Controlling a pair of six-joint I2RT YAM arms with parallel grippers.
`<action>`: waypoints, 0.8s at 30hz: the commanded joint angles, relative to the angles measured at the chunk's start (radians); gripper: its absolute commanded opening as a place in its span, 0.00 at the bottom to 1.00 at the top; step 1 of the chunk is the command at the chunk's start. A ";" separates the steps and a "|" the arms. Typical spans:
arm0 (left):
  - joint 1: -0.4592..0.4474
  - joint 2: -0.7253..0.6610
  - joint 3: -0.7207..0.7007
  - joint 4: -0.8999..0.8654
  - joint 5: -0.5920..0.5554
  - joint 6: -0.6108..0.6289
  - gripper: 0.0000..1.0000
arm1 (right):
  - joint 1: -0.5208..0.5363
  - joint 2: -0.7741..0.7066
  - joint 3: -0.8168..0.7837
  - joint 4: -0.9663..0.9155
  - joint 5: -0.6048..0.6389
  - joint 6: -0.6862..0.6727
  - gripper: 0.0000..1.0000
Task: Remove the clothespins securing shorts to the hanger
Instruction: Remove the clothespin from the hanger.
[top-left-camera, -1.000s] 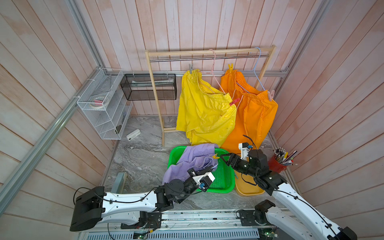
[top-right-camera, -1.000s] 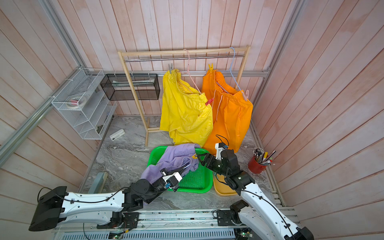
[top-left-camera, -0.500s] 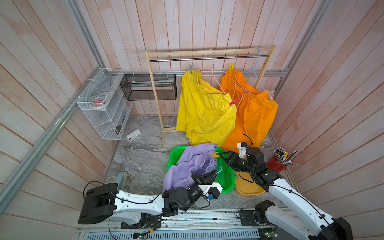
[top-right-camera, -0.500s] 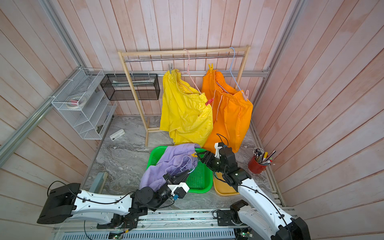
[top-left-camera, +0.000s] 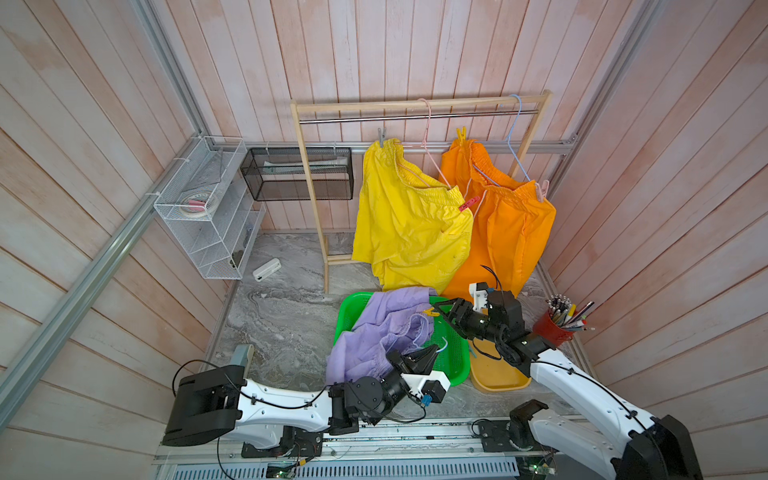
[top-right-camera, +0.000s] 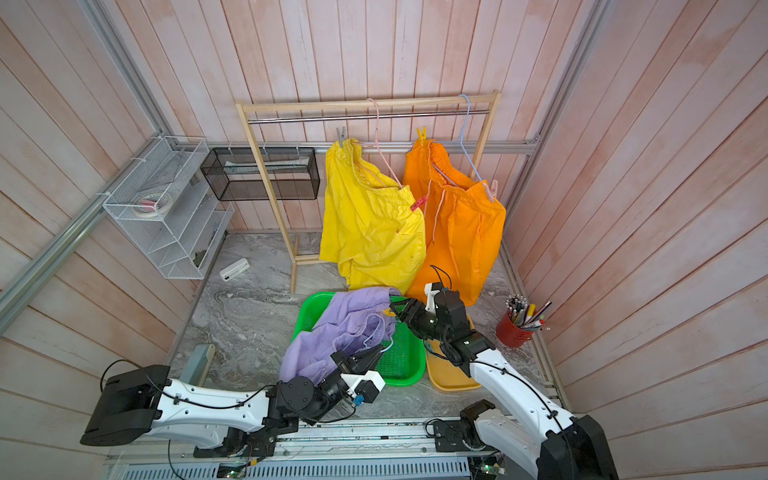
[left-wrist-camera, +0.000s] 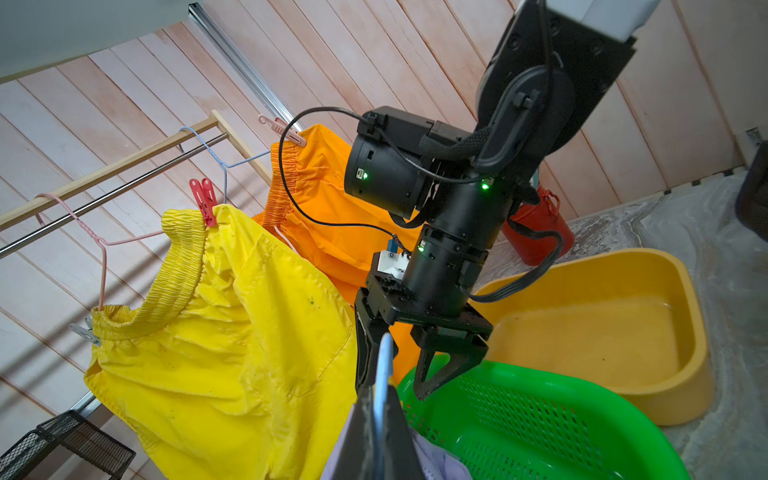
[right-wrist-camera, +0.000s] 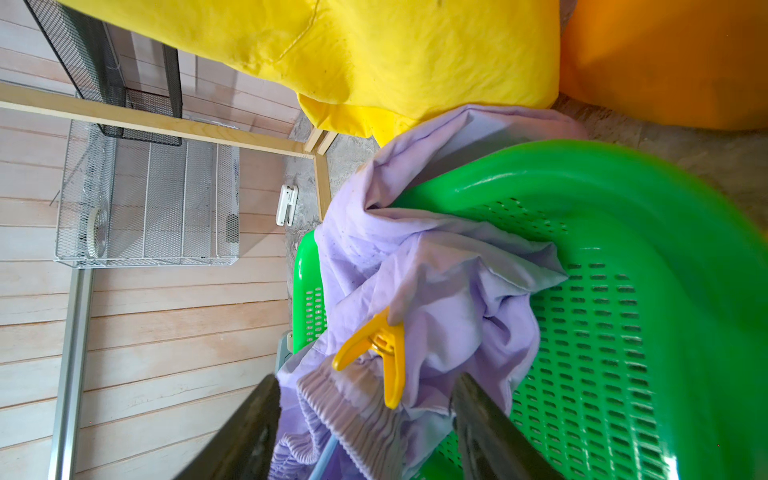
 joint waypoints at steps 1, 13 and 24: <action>-0.008 0.017 0.037 0.030 -0.022 0.027 0.00 | -0.004 0.019 0.028 0.053 -0.021 0.002 0.61; -0.026 0.040 0.037 0.070 -0.037 0.063 0.00 | -0.012 0.043 -0.001 0.090 -0.031 0.008 0.52; -0.041 0.080 0.043 0.120 -0.057 0.116 0.00 | -0.012 0.063 -0.014 0.124 -0.058 0.024 0.51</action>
